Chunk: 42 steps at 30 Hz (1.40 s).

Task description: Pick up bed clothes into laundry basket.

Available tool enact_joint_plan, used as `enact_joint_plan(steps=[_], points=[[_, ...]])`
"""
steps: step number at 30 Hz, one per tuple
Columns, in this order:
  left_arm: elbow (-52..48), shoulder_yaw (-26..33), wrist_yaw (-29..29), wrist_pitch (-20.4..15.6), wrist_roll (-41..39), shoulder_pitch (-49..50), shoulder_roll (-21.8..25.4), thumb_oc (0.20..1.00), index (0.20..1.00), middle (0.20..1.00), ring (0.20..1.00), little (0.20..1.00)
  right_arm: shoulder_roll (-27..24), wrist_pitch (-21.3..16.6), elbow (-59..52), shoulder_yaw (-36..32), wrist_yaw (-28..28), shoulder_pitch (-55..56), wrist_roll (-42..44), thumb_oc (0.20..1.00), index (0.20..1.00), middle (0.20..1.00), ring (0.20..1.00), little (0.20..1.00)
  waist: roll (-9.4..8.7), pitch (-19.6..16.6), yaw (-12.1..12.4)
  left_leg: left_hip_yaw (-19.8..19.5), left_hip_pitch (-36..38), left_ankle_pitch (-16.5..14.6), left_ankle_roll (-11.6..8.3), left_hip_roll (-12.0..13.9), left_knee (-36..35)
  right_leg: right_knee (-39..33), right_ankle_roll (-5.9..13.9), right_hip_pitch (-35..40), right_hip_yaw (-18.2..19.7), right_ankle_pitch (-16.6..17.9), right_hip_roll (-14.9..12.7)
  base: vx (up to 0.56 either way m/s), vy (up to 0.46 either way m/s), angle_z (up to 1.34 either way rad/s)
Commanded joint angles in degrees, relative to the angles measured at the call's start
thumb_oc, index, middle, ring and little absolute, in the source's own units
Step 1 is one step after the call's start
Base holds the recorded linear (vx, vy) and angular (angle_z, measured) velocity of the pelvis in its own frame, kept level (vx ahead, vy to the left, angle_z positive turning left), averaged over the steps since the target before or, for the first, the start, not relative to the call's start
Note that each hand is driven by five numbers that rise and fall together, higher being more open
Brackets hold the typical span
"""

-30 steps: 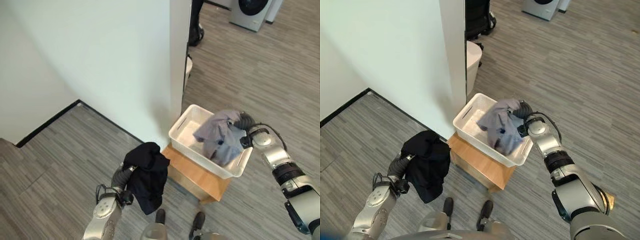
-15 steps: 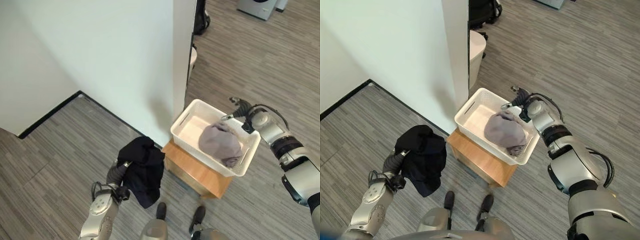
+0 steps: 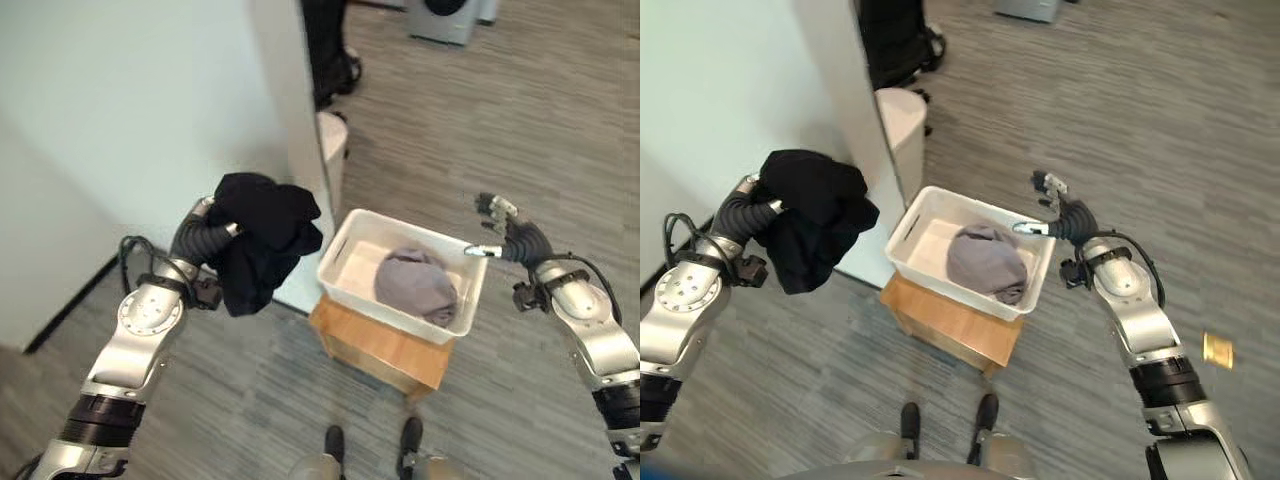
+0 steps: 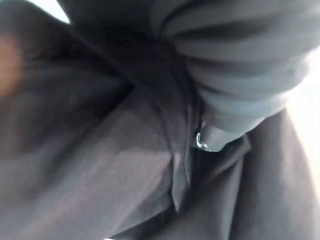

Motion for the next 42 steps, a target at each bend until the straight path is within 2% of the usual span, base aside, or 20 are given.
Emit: enact_joint_plan(steps=[1, 6, 8, 9, 15, 18, 20, 29, 33, 34, 35, 42], points=[[2.2, -1.2, -0.2, -2.7, -1.9, -2.1, 1.9, 0.2, 0.2, 0.2, 0.2, 0.2, -1.4, -4.5, 1.9, -1.2, -2.0, -2.8, 3.7, 1.0, 1.0, 1.0, 1.0, 1.0, -4.2, -4.8, -1.4, -1.0, -0.7, -1.2, -1.67, 1.5, 0.4, 0.7, 8.96, 2.3, 1.4, -3.3, -7.4, 0.04, -0.004, -0.26], [4.8, -2.0, 0.4, -2.9, -1.3, -6.8, 7.1, 0.2, 0.2, 0.2, 0.2, 0.2, -0.8, -5.0, -1.8, -7.9, -2.2, 4.6, 5.2, 1.0, 1.0, 1.0, 1.0, 1.0, -3.55, -5.8, -3.8, 0.2, 0.1, -1.5, -1.91, 1.8, 0.4, 0.7, 9.24, 2.1, 2.5, -3.4, -7.2, 0.03, -0.007, -0.31], [11.9, -4.1, 2.0, -3.2, -4.3, -12.0, 7.2, 0.2, 0.2, 0.2, 0.2, 0.2, -0.2, -5.0, -2.8, -9.3, -2.3, 7.1, 5.4, 1.0, 1.0, 1.0, 1.0, 1.0, -3.45, -6.1, -5.2, 1.0, 0.3, -1.6, -2.09, 1.9, 0.4, 0.7, 9.4, 1.9, 3.2, -3.3, -7.0, 0.03, -0.011, -0.18], [16.6, -6.3, 2.7, -3.1, -5.5, -16.1, 7.4, 0.2, 0.2, 0.2, 0.2, 0.2, 0.6, -5.1, -2.9, -8.6, -2.4, 7.8, 6.0, 1.0, 1.0, 1.0, 1.0, 1.0, -3.35, -6.1, -6.1, 1.6, 0.5, -1.7, -2.17, 2.0, 0.4, 0.7, 9.46, 1.7, 3.6, -3.2, -6.8, 0.03, -0.004, -0.19], [27.2, -11.9, 3.9, -2.4, -6.5, -26.9, 8.7, 0.2, 0.2, 0.2, 0.2, 0.2, 3.1, -5.1, -2.3, -5.4, -2.2, 8.7, 7.1, 1.0, 1.0, 1.0, 1.0, 1.0, -3.24, -6.1, -8.0, 2.7, 0.5, -1.7, -2.29, 2.1, 0.4, 0.7, 9.8, 0.9, 4.4, -2.8, -6.5, 0.01, -0.001, -0.1], [30.6, -15.8, 3.3, -2.1, -4.6, -31.8, 9.6, 0.2, 0.2, 0.2, 0.2, 0.2, 4.4, -5.5, -2.2, -4.6, -2.3, 9.2, 7.3, 1.0, 1.0, 1.0, 1.0, 1.0, -3.56, -5.5, -8.8, 3.3, -0.2, -1.5, -2.38, 2.2, 0.4, 0.7, 10.08, -0.3, 4.9, -2.5, -6.3, 0.0, 0.001, -0.06], [30.8, -16.2, 3.4, -2.2, -4.6, -32.7, 9.7, 0.2, 0.2, 0.2, 0.2, 0.2, 4.5, -5.7, -2.2, -4.7, -2.3, 9.4, 7.3, 1.0, 1.0, 1.0, 1.0, 1.0, -3.67, -5.3, -8.9, 3.3, -0.5, -1.4, -2.39, 2.2, 0.4, 0.7, 10.1, -0.6, 5.1, -2.4, -6.3, -0.02, -0.001, -0.02], [35.8, -21.8, 3.9, -2.4, -0.2, -40.1, 8.9, 0.2, 0.2, 0.2, 0.2, 0.2, 5.6, -6.4, -1.7, -3.7, -3.0, 10.4, 5.8, 1.0, 1.0, 1.0, 1.0, 1.0, -6.01, -0.7, -10.6, 3.7, -6.4, 0.4, -2.55, 2.5, 0.4, 0.7, 10.36, -7.1, 6.2, -0.3, -5.7, -0.08, -0.002, -0.08], [39.1, -22.9, 3.9, -2.1, 3.3, -40.9, 6.0, 0.2, 0.2, 0.2, 0.2, 0.2, 6.6, -7.3, -2.0, -4.4, -4.0, 10.6, 5.8, 1.0, 1.0, 1.0, 1.0, 1.0, -7.39, 1.9, -11.5, 4.2, -8.6, 0.9, -2.49, 2.7, 0.4, 0.7, 10.3, -9.9, 7.4, 0.6, -5.5, -0.06, 0.011, -0.1], [39.5, -23.8, 3.5, -2.0, 4.6, -41.5, 6.2, 0.533, 0.533, 0.533, 0.533, 0.533, 6.6, -7.4, -2.0, -4.5, -4.0, 10.7, 5.8, 1.0, 1.0, 1.0, 1.0, 1.0, -7.55, 2.1, -11.6, 4.3, -8.9, 1.0, -2.48, 2.7, 0.4, 0.7, 10.32, -10.3, 7.6, 0.7, -5.4, -0.05, 0.01, -0.07], [40.7, -24.7, 3.3, -1.7, 6.0, -42.3, 6.1, 1.0, 1.0, 1.0, 1.0, 1.0, 6.6, -7.4, -2.5, -4.5, -3.7, 10.9, 5.8, 1.0, 1.0, 1.0, 1.0, 1.0, -7.69, 2.4, -11.7, 4.5, -9.2, 0.9, -2.47, 2.6, 0.4, 0.7, 10.35, -10.7, 7.8, 0.8, -5.5, -0.02, 0.004, -0.18], [41.1, -25.7, 4.0, -2.0, 8.4, -44.8, 5.1, 1.0, 1.0, 1.0, 1.0, 1.0, 6.7, -8.2, -4.1, -4.1, -2.2, 12.8, 6.0, 1.0, 1.0, 1.0, 1.0, 1.0, -7.48, 3.0, -11.5, 3.8, -9.7, 0.7, -2.32, 2.2, 0.4, 0.7, 10.35, -10.8, 7.3, 0.6, -5.8, 0.0, -0.005, -0.02]])
